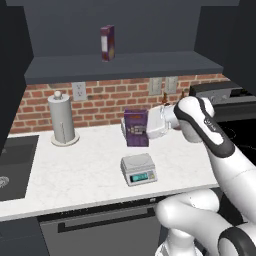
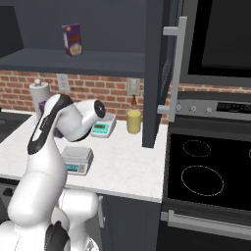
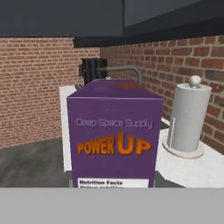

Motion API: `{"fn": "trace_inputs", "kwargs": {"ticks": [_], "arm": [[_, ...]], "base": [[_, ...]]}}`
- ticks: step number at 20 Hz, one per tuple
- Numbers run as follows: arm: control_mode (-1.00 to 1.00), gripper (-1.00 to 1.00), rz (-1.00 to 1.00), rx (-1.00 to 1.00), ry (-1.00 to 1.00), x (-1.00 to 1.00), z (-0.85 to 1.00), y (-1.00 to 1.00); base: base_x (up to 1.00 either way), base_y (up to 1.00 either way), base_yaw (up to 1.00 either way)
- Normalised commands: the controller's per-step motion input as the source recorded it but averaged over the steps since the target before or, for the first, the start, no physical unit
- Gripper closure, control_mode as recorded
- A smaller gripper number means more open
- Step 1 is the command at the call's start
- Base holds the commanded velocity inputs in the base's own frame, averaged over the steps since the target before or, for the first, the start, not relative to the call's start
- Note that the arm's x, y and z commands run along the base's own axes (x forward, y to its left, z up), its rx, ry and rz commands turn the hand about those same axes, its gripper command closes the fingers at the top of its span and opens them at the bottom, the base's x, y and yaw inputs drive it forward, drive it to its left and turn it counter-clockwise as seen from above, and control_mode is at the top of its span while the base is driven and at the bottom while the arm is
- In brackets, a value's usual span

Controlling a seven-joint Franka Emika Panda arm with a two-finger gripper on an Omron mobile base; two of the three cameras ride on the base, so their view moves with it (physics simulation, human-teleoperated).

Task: Pick the cereal and place it on the digital scale for weighing, and close the cabinet.

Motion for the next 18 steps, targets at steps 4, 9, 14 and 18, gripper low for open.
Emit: {"fn": "trace_inputs", "kwargs": {"ticks": [4,9,14,18], "arm": [[-1.0,1.0,0.1,0.0,0.0,0.2,-0.47,-0.12],[-1.0,1.0,0.1,0.0,0.0,0.16,-0.4,-0.14],[-1.0,1.0,0.06,0.0,0.0,0.01,-0.26,-0.36],[-1.0,1.0,0.03,0.0,0.0,0.02,-0.27,-0.1]], "base": [[0.0,0.0,0.0],[0.0,0.0,0.0],[0.0,0.0,0.0],[0.0,0.0,0.0]]}}
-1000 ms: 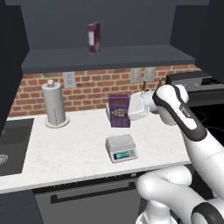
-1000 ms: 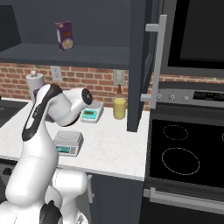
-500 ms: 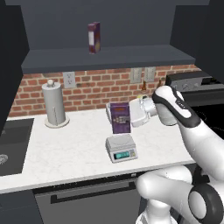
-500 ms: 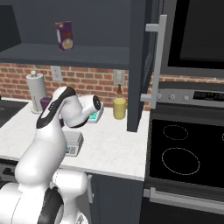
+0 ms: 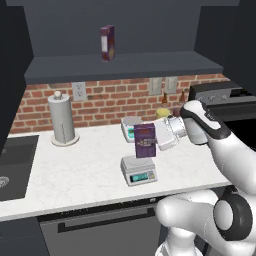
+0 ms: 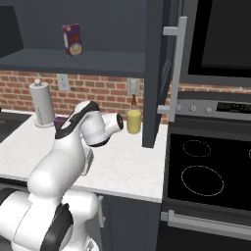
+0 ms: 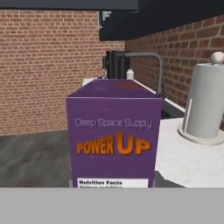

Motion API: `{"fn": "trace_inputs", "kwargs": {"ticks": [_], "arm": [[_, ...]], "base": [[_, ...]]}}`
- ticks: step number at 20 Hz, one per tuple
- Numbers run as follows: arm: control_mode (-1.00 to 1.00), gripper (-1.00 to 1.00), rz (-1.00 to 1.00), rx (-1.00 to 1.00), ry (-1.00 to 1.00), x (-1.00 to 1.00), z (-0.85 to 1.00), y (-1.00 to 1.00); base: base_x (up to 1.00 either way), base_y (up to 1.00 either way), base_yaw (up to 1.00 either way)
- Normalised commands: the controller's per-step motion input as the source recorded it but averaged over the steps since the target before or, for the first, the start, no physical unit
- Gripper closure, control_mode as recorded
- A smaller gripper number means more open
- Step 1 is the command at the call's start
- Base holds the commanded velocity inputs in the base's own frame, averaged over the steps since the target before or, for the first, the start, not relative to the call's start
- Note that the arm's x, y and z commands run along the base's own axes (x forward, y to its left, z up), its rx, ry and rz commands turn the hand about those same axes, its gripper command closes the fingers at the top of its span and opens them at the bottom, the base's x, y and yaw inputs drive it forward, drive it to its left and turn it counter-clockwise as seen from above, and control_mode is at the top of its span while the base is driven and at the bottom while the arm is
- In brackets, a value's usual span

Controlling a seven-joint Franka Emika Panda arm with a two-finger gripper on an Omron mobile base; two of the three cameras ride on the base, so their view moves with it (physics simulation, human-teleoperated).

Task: Pick the cereal and place it on the digital scale for weighing, and close the cabinet.

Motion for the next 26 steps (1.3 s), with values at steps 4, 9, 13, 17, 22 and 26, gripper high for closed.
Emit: {"fn": "trace_inputs", "kwargs": {"ticks": [4,9,13,17,22,26], "arm": [[-1.0,1.0,0.0,0.0,0.0,0.11,-0.17,0.0],[-1.0,1.0,0.01,0.0,-0.01,0.06,-0.15,0.0],[-1.0,1.0,0.0,0.0,0.0,0.0,-0.16,0.0],[-1.0,1.0,0.0,0.0,0.0,0.06,-0.19,0.0],[-1.0,1.0,0.0,0.0,0.0,0.03,-0.19,0.0],[-1.0,1.0,0.01,0.0,-0.01,0.0,-0.19,0.0]], "base": [[0.0,0.0,0.0],[0.0,0.0,0.0],[0.0,0.0,0.0],[0.0,0.0,0.0],[0.0,0.0,0.0],[0.0,0.0,0.0]]}}
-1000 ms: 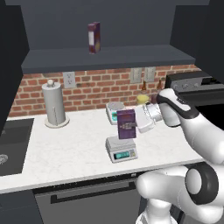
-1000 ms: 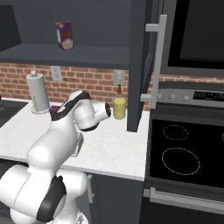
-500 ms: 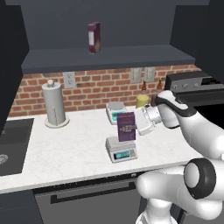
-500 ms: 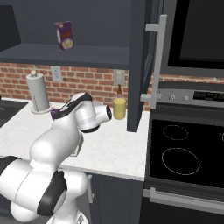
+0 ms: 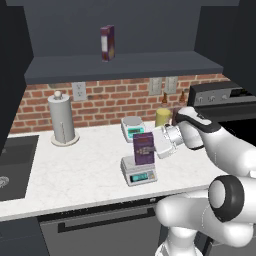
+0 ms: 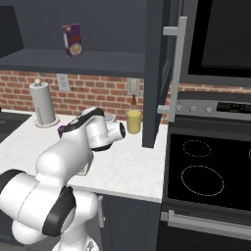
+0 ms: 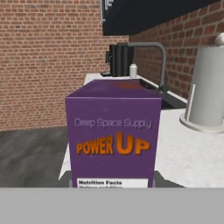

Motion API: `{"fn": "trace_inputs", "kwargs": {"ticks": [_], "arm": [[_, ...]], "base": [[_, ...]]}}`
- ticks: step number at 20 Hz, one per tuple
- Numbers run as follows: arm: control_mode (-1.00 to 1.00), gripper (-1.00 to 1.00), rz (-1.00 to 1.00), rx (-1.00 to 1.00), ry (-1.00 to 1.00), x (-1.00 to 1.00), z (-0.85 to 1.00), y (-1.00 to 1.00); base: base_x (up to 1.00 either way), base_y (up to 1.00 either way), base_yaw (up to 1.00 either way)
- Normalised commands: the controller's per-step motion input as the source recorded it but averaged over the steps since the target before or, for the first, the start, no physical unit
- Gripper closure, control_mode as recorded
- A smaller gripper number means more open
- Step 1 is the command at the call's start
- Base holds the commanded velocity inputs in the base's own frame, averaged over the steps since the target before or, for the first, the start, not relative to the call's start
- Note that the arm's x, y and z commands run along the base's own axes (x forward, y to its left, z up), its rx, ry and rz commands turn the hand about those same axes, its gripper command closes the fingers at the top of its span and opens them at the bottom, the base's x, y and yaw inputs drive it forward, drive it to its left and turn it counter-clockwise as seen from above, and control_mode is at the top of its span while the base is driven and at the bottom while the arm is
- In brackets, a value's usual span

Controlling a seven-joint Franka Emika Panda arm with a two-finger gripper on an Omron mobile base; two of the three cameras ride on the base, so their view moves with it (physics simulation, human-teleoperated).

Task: Pick the cereal and place it on the digital scale for weighing, and close the cabinet.

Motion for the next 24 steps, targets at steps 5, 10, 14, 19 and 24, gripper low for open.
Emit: {"fn": "trace_inputs", "kwargs": {"ticks": [5,10,14,19,24], "arm": [[-1.0,1.0,0.03,0.0,-0.01,0.0,-0.27,0.0],[-1.0,1.0,0.04,0.01,-0.13,0.0,-0.09,0.0],[-1.0,1.0,0.05,0.07,-0.14,0.0,-0.01,0.0],[-1.0,1.0,0.02,0.02,-0.04,0.03,0.0,0.0],[-1.0,1.0,0.0,0.0,0.04,0.15,0.0,0.0]], "base": [[0.0,0.0,0.0],[0.0,0.0,0.0],[0.0,0.0,0.0],[0.0,0.0,0.0],[0.0,0.0,0.0]]}}
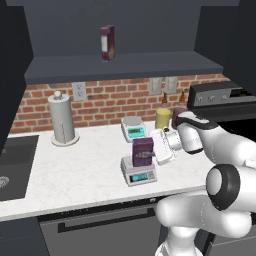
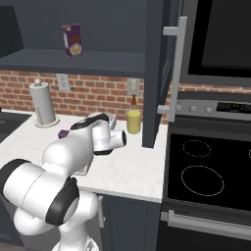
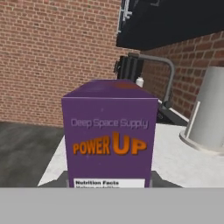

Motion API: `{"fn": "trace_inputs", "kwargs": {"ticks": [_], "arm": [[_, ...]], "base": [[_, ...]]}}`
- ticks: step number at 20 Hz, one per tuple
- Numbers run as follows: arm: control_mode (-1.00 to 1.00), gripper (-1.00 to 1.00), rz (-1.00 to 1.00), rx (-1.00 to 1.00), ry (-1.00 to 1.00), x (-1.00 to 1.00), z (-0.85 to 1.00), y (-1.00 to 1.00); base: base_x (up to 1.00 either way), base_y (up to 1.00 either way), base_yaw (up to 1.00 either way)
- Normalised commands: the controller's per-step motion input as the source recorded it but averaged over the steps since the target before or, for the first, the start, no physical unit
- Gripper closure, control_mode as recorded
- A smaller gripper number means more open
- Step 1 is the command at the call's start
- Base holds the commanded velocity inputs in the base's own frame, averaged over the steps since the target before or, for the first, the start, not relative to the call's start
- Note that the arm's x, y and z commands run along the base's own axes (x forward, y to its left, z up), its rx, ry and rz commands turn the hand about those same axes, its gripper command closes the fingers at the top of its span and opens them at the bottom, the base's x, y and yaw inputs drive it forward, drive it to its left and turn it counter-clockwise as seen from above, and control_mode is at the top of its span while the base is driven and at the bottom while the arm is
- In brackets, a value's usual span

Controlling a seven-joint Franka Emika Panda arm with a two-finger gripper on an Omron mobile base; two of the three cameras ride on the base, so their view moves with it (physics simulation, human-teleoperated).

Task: Pick the cereal and place it on the digital scale for weighing, and close the cabinet.

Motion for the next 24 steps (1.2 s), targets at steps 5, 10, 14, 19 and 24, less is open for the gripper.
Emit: {"fn": "trace_inputs", "kwargs": {"ticks": [5,10,14,19,24], "arm": [[-1.0,1.0,0.0,0.0,0.09,0.18,0.0,0.0],[-1.0,1.0,0.0,0.0,0.07,0.14,0.0,0.0],[-1.0,1.0,0.0,0.0,0.03,0.11,0.0,0.0],[-1.0,1.0,0.0,0.0,0.02,0.03,0.0,0.0],[-1.0,1.0,0.01,0.0,0.05,0.06,-0.01,0.0]], "base": [[0.0,0.0,0.0],[0.0,0.0,0.0],[0.0,0.0,0.0],[0.0,0.0,0.0],[0.0,0.0,0.0]]}}
